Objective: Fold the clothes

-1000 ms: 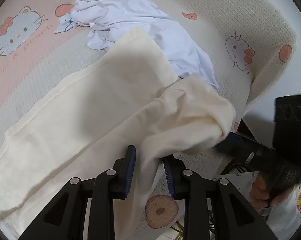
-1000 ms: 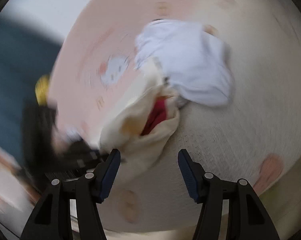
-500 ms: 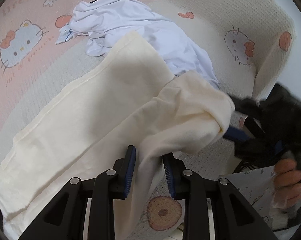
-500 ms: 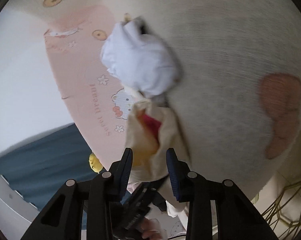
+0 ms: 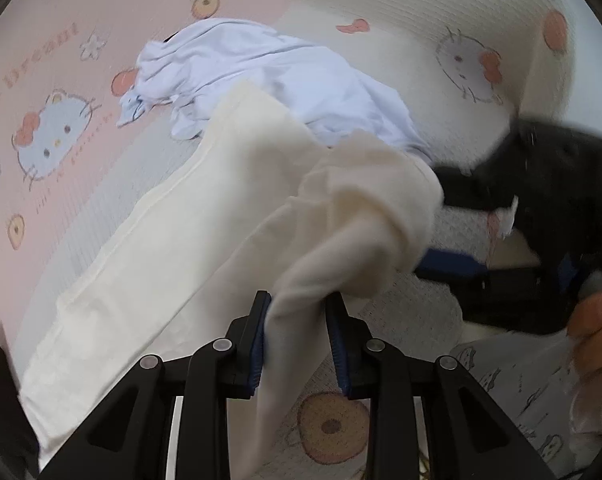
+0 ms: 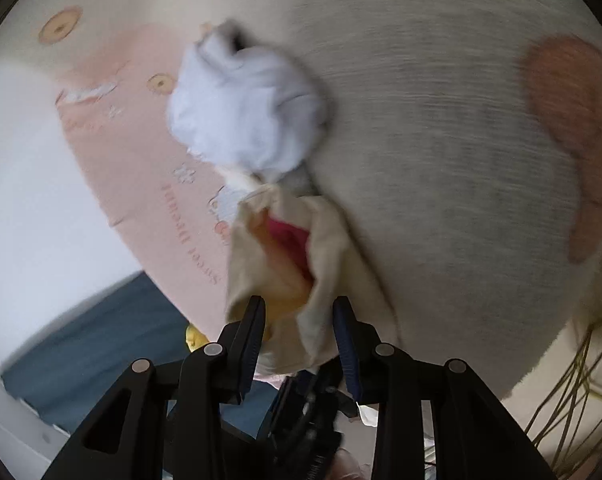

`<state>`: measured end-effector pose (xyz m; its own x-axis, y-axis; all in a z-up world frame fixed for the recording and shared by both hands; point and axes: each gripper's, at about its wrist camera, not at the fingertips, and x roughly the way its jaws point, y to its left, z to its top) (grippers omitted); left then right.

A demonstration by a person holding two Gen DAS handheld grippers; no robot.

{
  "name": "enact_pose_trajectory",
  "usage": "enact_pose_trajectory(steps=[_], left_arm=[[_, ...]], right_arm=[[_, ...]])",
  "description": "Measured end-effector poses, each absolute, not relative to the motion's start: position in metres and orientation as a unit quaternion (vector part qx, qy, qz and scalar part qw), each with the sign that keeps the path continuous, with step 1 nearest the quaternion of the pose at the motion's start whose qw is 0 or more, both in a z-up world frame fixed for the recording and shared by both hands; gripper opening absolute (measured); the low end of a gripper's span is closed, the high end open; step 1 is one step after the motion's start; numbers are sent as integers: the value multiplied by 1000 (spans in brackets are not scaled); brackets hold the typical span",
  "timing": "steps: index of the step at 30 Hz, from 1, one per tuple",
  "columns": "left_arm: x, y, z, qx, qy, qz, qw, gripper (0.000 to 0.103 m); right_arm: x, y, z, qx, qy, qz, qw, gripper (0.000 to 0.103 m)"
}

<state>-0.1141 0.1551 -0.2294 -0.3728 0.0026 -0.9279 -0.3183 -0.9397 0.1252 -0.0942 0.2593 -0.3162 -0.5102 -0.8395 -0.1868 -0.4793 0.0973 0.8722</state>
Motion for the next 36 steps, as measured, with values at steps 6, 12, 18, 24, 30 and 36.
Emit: enact_pose_trajectory(steps=[6, 12, 18, 24, 30, 36], left_arm=[[-110, 160, -228, -547, 159, 816, 97, 25], [-112, 160, -224, -539, 159, 821, 100, 25], [-110, 162, -218, -531, 158, 826, 104, 25], [-103, 177, -193, -487, 177, 846, 126, 26], [-106, 198, -193, -489, 215, 829, 165, 26], [-113, 189, -207, -523, 187, 815, 163, 26]], right_arm=[[-105, 262, -303, 455, -696, -522, 194, 7], [-99, 296, -299, 404, -720, -533, 185, 1], [-85, 350, -285, 377, -688, -608, 125, 0], [-62, 324, -294, 437, -658, -590, 168, 4], [-55, 302, -283, 429, -651, -601, 174, 51], [-60, 295, -298, 416, -711, -538, 178, 51]])
